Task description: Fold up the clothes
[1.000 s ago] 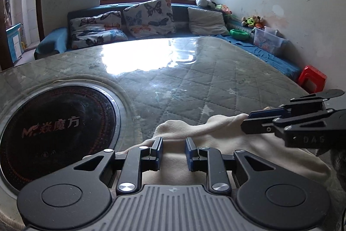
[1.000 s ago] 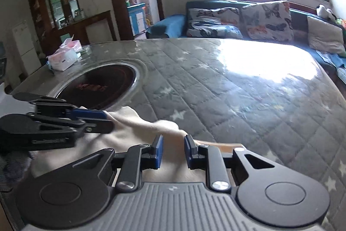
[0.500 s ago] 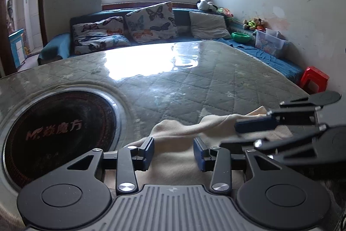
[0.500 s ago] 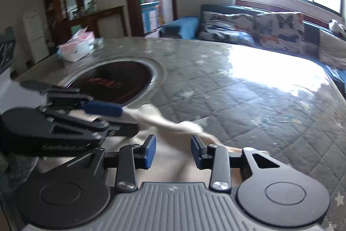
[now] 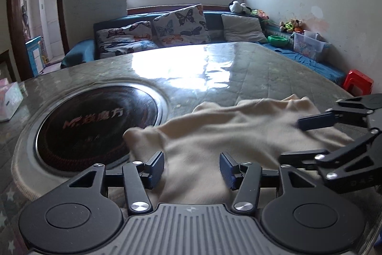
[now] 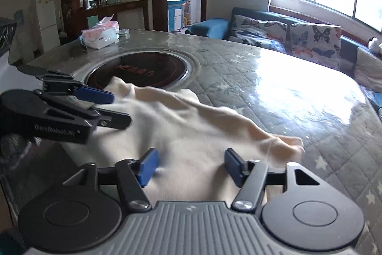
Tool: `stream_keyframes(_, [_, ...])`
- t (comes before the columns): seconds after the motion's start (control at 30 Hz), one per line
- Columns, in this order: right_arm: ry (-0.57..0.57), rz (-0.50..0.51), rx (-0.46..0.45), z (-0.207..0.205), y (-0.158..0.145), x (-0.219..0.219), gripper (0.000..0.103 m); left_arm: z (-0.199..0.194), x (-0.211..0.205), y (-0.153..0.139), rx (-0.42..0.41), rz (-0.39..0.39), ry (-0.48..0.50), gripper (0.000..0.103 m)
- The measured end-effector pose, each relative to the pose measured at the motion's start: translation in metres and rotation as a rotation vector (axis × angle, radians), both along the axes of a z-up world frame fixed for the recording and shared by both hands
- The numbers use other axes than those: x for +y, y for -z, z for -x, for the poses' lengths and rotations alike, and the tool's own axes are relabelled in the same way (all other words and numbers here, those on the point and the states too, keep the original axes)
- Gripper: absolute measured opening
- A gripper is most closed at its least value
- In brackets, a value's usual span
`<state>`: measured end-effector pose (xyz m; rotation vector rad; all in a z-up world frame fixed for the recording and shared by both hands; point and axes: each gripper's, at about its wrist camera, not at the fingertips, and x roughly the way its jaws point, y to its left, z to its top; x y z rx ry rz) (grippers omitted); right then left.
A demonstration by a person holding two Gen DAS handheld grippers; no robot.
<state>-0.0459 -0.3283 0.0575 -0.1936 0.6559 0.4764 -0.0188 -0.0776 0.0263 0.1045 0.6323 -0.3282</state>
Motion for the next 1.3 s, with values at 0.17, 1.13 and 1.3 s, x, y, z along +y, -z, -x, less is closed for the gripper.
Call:
stream_keyframes(0.17, [0.033,-0.006,-0.023,0.017,0.003,-0.01,0.085,0.008,0.006,0.002,-0.013,0.004,-0.03,0.055])
stream_keyframes(1.13, [0.229,0.087,-0.114,0.024,0.006,-0.045,0.103,-0.01,0.029,0.007,0.002,-0.03,-0.183,0.074])
stream_keyframes(1.3, [0.26,0.102,-0.093,0.022,0.008,-0.056,0.103,-0.013,0.039,0.01,0.007,-0.013,-0.2,0.084])
